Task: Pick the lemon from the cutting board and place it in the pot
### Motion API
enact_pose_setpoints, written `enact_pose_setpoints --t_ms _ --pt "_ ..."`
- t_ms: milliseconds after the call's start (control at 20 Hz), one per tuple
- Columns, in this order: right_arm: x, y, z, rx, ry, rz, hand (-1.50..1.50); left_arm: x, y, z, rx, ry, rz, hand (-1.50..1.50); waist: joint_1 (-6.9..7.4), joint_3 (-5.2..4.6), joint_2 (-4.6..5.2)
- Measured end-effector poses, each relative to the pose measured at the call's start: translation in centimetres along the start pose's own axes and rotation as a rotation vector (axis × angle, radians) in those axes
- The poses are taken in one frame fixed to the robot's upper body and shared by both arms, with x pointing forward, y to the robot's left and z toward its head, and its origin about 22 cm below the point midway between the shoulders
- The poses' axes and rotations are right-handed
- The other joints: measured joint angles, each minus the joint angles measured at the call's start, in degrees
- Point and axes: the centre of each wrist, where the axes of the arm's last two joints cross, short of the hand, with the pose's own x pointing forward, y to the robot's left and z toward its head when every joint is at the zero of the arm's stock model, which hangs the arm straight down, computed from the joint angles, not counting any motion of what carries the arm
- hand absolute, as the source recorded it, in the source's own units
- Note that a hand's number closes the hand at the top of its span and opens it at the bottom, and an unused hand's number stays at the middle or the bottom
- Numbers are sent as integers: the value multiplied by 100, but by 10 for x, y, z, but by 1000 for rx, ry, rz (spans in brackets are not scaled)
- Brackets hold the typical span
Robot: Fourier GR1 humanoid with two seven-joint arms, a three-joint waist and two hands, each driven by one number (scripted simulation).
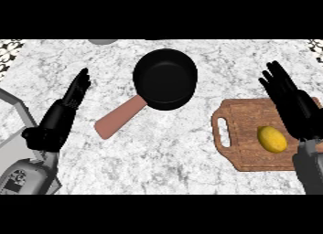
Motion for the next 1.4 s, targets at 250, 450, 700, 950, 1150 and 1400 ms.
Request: enact_pose_setpoints --t_ms 250,450,700,950,1150,1400 --pt "16 -40 -13 130 -131 56 150 8 17 -6 108 16 33 0 224 -91 103" --pt "49 -71 -13 219 -238 324 -150 7 24 -8 188 56 93 0 360 -131 153" --pt "24 -116 -2 272 -375 342 -150 9 29 -6 235 98 150 0 394 -110 192" --pt "28 -146 -6 303 -448 408 -150 11 29 -7 249 117 171 0 391 -118 187" --pt "47 -158 -5 382 -385 550 -150 8 37 -5 263 131 170 0 338 -130 163" --pt "69 -143 -13 568 -270 778 -150 10 39 -4 267 136 170 0 313 -146 134"
